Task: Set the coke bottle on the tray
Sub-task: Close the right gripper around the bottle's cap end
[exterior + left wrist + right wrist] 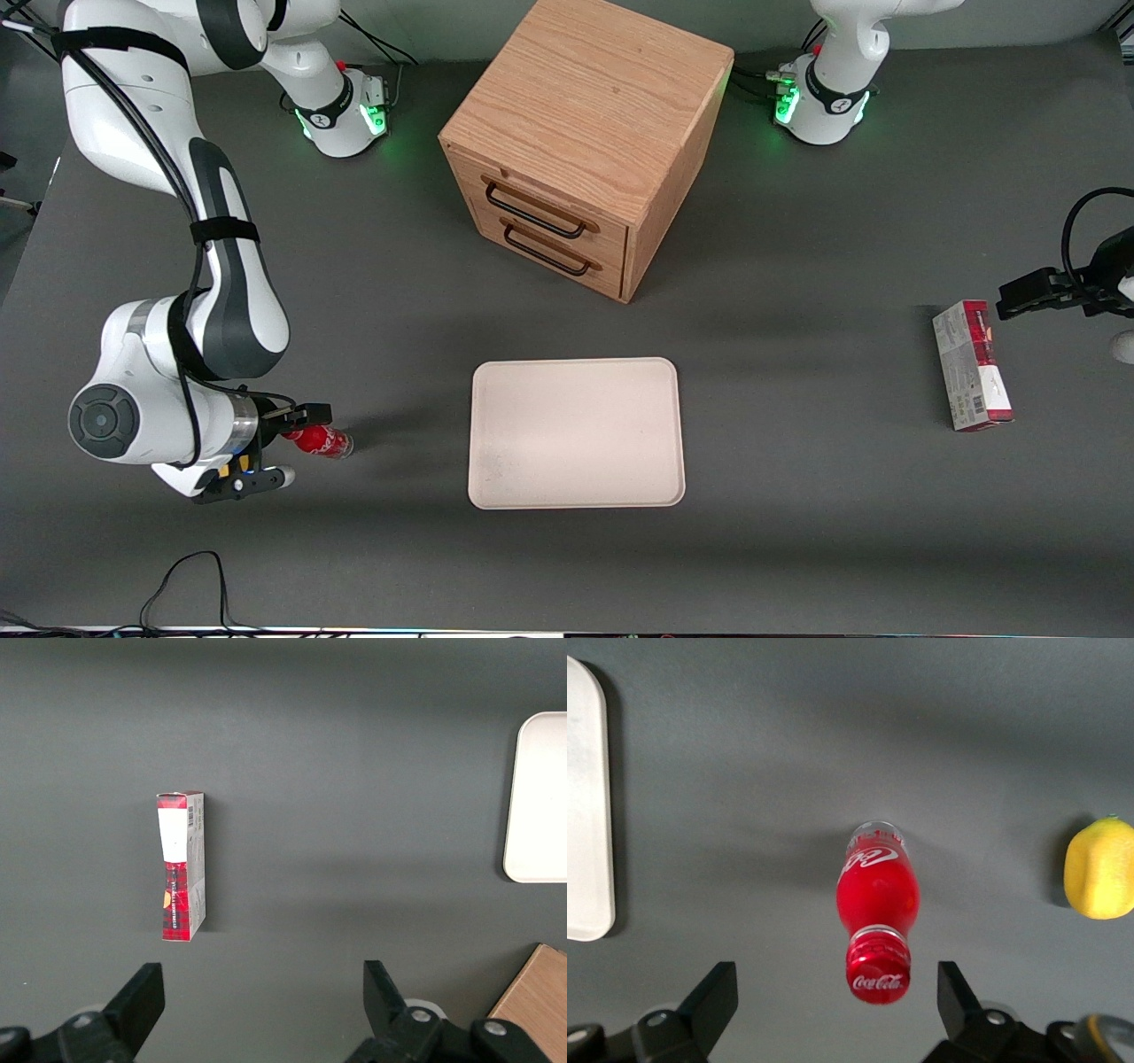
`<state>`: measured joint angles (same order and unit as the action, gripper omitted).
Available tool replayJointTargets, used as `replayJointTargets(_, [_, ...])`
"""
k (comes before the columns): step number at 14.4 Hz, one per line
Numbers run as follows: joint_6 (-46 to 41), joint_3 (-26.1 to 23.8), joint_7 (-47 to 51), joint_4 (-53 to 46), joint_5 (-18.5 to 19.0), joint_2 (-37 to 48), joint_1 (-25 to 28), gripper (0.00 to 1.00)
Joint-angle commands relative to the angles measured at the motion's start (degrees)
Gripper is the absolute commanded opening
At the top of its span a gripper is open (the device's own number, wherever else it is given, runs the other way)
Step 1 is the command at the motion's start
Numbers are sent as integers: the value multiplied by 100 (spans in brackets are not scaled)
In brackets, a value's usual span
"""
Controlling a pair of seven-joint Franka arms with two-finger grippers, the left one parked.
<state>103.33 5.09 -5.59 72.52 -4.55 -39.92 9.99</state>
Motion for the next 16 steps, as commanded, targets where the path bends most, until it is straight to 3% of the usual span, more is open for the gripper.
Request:
replayJointTargets(1, [170,62,-189,166,-98,20,21,100])
replayJointTargets(5, [214,62,-250,193,-98,20,12,99])
replayJointTargets(6, [214,71,-267,193,-98,20,12,95])
replayJointTargets(8, [205,71,-268,193,-98,63,21,73])
replayJointTargets(10, [179,80,-381,193,-98,107,12,37])
replayJointTargets(12, [179,97,-575,193,-116,125,12,26])
replayJointTargets(16, [153,106,-575,166,-107,125,12,26])
